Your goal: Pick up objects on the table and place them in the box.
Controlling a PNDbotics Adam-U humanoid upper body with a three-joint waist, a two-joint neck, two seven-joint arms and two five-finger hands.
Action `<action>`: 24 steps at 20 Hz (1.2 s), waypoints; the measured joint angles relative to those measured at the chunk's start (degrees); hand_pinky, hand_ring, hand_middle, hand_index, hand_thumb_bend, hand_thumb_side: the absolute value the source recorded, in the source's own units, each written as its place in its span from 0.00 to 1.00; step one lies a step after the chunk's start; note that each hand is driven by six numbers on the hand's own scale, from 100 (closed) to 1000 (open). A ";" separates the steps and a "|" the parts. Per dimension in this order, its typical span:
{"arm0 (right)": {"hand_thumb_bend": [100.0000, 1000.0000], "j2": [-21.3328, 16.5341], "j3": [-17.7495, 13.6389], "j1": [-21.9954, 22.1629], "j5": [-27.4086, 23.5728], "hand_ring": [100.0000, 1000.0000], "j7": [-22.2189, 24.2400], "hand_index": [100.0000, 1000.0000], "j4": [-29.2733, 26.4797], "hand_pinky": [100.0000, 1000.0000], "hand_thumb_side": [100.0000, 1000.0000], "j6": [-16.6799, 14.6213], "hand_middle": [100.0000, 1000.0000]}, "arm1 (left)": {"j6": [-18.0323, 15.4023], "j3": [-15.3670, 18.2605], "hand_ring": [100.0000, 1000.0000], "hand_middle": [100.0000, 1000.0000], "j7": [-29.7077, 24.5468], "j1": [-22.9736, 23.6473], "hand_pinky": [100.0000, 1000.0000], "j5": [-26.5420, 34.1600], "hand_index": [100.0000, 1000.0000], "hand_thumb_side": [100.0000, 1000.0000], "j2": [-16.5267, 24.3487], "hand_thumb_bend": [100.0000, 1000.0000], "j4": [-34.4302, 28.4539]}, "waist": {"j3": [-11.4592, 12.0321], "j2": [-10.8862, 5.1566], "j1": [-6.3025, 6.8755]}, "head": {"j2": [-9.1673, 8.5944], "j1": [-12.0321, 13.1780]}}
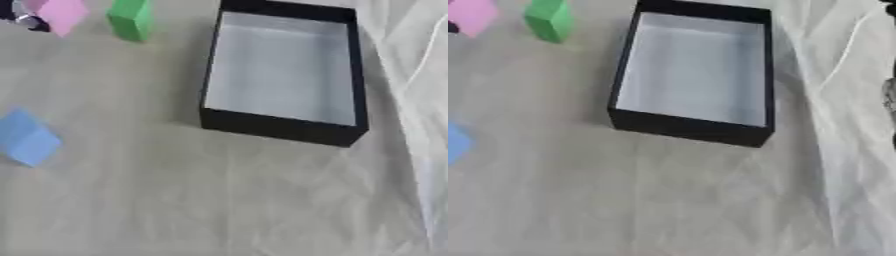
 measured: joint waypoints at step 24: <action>0.00 1.10 0.07 -5.28 -2.39 0.80 1.04 0.86 -0.27 0.90 0.86 0.32 0.84 | 0.09 -2.96 0.52 0.45 1.78 -6.38 0.63 -0.53 0.64 0.00 -26.21 0.35 4.73 | -7.98 -2.70 2.69 | 0.00 4.41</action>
